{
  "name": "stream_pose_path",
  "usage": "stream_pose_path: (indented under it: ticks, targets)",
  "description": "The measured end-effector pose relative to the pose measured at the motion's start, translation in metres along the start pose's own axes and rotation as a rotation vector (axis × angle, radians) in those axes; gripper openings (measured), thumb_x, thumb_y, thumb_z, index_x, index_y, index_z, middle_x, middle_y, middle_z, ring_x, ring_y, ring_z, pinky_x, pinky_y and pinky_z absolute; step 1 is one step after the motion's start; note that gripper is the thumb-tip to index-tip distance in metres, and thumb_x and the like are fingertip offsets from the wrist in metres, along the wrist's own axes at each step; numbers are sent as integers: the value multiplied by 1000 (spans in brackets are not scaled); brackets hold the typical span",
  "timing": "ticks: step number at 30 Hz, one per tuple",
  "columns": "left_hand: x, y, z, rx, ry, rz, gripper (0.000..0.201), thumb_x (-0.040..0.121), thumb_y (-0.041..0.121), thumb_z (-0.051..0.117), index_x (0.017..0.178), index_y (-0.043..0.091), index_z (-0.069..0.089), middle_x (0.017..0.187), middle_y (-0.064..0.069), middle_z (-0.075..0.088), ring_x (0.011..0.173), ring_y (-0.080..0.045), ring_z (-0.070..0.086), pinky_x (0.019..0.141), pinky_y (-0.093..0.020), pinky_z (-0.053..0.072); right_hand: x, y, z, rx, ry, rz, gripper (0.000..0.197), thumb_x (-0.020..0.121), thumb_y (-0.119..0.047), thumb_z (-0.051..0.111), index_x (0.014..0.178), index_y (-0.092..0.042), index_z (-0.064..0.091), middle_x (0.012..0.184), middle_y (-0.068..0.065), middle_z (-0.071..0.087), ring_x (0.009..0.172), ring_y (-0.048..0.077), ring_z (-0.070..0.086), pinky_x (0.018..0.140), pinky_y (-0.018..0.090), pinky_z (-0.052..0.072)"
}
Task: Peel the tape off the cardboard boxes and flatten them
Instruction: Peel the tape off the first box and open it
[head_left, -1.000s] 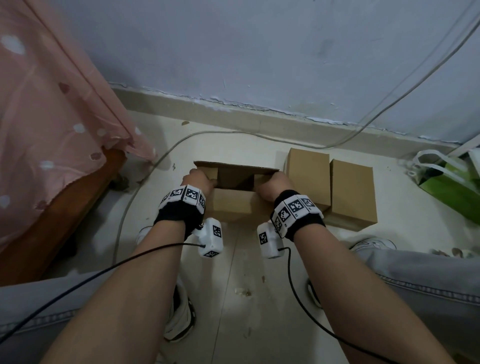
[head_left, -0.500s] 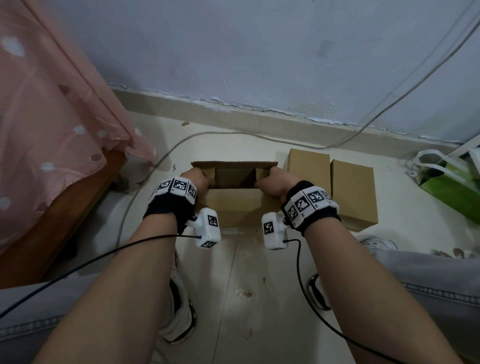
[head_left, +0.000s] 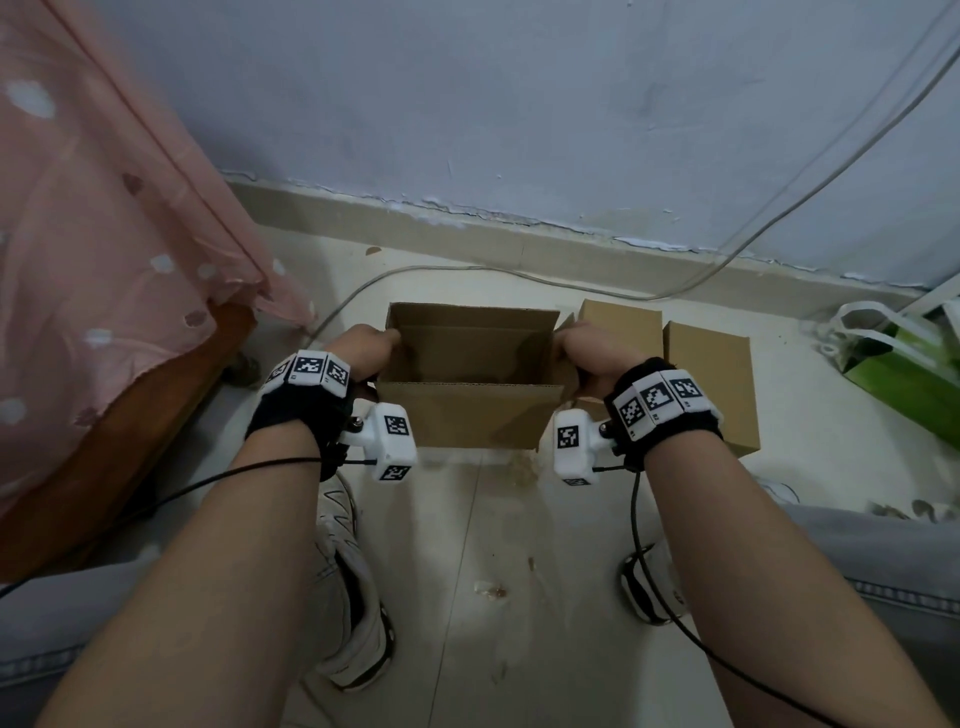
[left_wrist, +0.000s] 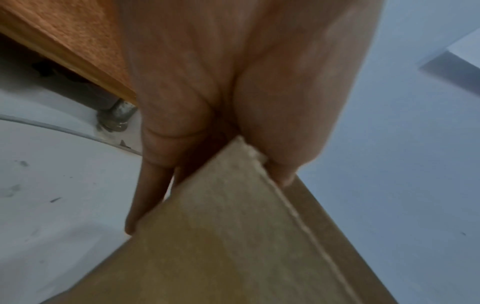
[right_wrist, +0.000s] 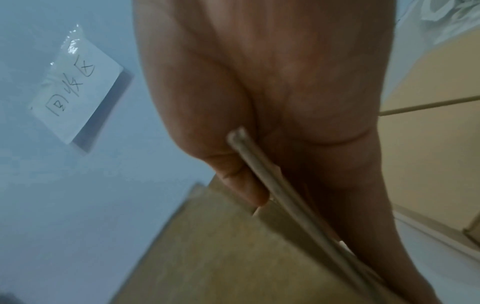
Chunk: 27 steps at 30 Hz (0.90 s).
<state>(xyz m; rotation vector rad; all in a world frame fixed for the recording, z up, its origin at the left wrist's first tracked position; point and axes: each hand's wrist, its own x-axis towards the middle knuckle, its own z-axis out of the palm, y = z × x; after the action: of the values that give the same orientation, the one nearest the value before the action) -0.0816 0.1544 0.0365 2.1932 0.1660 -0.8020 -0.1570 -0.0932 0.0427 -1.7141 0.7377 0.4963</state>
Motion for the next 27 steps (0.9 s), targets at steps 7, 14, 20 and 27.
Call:
stream_pose_path:
  ticks: [7,14,20,27]
  targets:
    - [0,-28,-9,-249,-427,284,112,65,34,88,141,64,12,148,12,35,120,-20,56,85,-45,57,-6,1,-15,38,35,56,16,88,6,38,88,-3,51,79,22,57,78,40,62,89,69,49]
    - [-1,-26,7,-174,-274,340,56,78,16,81,125,28,55,119,1,67,110,-17,64,101,-45,49,-6,5,-14,250,-17,-7,16,96,-12,41,100,-7,56,95,21,62,84,39,66,79,54,59]
    - [0,-29,19,-294,-79,274,38,90,32,67,127,24,58,121,-3,67,110,-24,63,102,-47,47,9,6,-6,761,-142,-60,47,99,-56,41,135,-25,39,136,22,49,111,47,61,94,59,51]
    - [14,-31,27,-534,28,212,62,68,45,80,122,20,61,117,-3,69,106,-25,67,94,-50,51,0,-12,34,413,-47,-97,43,103,-38,47,141,-17,43,131,18,56,102,38,67,90,53,55]
